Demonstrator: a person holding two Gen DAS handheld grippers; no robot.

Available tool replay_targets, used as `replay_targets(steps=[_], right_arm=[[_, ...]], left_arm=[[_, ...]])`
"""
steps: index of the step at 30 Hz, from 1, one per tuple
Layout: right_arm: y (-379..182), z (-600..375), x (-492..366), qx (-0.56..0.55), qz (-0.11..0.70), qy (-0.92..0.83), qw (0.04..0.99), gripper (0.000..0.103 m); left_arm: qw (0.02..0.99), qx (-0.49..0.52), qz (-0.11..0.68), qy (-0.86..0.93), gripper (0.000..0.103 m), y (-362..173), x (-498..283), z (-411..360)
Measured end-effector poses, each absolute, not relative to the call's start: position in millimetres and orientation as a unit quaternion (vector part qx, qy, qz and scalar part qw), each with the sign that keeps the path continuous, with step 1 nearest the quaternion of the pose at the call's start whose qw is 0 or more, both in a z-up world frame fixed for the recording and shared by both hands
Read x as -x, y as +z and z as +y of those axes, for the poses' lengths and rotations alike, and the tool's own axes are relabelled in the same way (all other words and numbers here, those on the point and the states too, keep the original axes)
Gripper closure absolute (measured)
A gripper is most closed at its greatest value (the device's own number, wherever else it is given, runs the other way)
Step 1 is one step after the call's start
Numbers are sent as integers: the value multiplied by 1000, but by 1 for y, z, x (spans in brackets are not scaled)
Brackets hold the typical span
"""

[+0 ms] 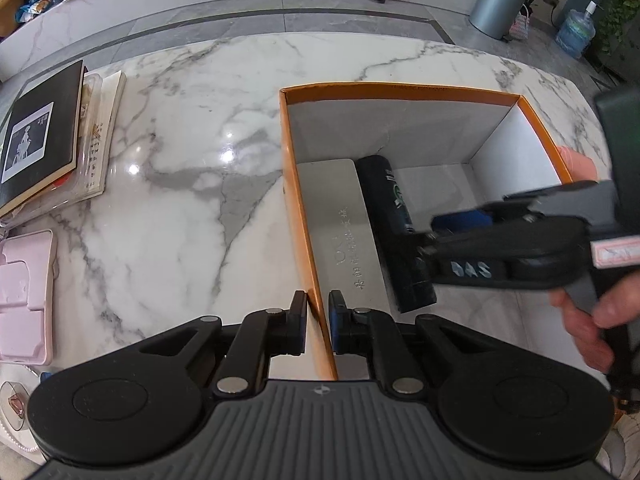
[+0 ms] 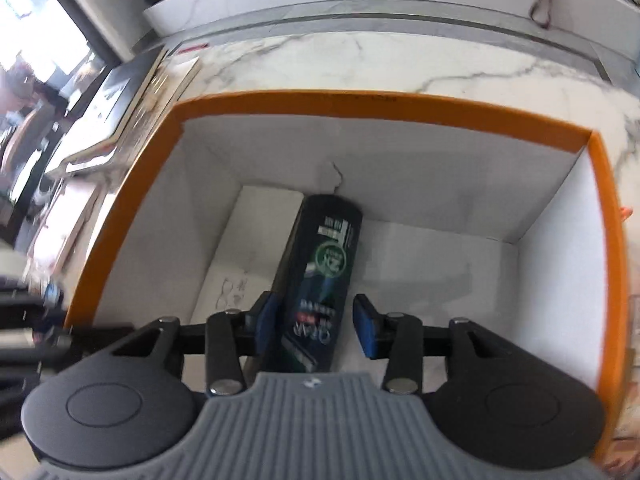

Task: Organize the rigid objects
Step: 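Carry the green shampoo bottle into the box with the right gripper and lower it, then open the right gripper and withdraw it from the box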

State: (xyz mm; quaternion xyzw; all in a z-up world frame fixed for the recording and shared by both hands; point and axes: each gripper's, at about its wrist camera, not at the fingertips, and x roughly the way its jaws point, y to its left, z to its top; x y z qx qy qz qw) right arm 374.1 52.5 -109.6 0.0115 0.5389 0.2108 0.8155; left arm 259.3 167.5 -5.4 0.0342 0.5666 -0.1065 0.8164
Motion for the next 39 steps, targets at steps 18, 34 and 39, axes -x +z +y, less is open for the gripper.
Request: replay_targets(steps=[18, 34, 39], right_arm=[[-112, 58, -357, -2, 520, 258, 814, 74], [-26, -16, -300, 18, 461, 266, 846, 80], [8, -74, -272, -5, 436, 239, 867, 78]], left_arm=[[819, -32, 564, -99, 91, -6, -259, 167], [857, -43, 502, -110, 87, 61, -210, 144], [864, -71, 471, -161, 87, 86, -178, 106]])
